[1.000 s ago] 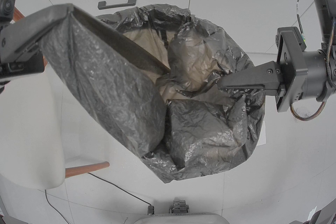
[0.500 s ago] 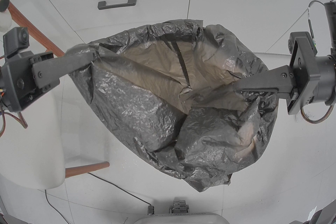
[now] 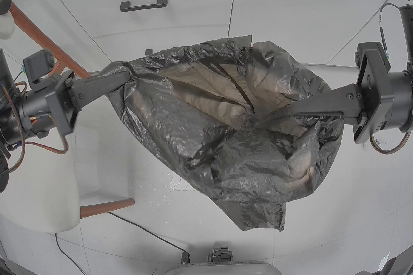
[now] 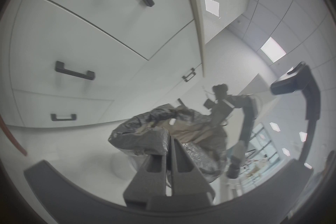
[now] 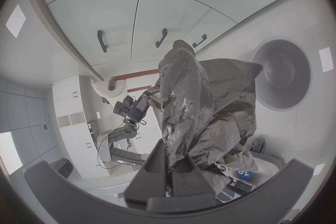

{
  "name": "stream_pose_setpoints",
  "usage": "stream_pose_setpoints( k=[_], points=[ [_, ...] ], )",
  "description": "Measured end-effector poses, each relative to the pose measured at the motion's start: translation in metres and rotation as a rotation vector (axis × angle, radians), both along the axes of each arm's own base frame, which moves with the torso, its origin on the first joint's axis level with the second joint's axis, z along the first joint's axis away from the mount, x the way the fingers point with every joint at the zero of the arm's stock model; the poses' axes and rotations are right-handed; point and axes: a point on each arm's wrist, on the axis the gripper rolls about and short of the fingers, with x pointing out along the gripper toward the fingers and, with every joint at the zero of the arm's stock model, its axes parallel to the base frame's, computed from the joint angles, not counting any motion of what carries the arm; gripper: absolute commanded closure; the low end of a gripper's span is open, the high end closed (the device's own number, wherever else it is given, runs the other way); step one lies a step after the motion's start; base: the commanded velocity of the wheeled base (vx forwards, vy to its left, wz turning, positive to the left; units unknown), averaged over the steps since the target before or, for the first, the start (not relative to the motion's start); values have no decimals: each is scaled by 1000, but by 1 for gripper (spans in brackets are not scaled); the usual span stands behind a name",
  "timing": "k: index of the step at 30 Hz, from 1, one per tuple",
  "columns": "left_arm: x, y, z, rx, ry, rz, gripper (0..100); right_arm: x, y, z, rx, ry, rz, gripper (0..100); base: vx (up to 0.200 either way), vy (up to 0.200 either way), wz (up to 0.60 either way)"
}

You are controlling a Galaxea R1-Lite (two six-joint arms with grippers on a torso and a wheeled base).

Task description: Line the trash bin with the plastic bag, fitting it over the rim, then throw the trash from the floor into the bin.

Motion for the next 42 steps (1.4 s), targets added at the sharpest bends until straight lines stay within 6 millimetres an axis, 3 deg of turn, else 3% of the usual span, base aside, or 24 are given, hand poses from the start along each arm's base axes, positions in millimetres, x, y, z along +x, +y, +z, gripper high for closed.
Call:
stream_pose_setpoints(
  k=[6, 10, 19, 31, 42],
  points=[
    [21, -4, -15, 98, -119, 283, 100, 0, 0, -1, -1, 1, -2, 100, 0, 0, 0],
    [27, -17, -26, 151, -118, 369, 100, 1, -1, -2, -2, 3, -4, 100, 0, 0, 0],
    [23, -38, -41, 188, -29, 306, 100, 0, -2, -3, -6, -4, -5, 100, 0, 0, 0],
    [14, -63, -18, 54, 54, 198, 100, 1, -17, -28, -122, -119, 8, 100, 0, 0, 0],
    [13, -89, -17, -10, 174, 97, 100, 8, -42, -47, -228, -108, -57, 100, 0, 0, 0]
  ],
)
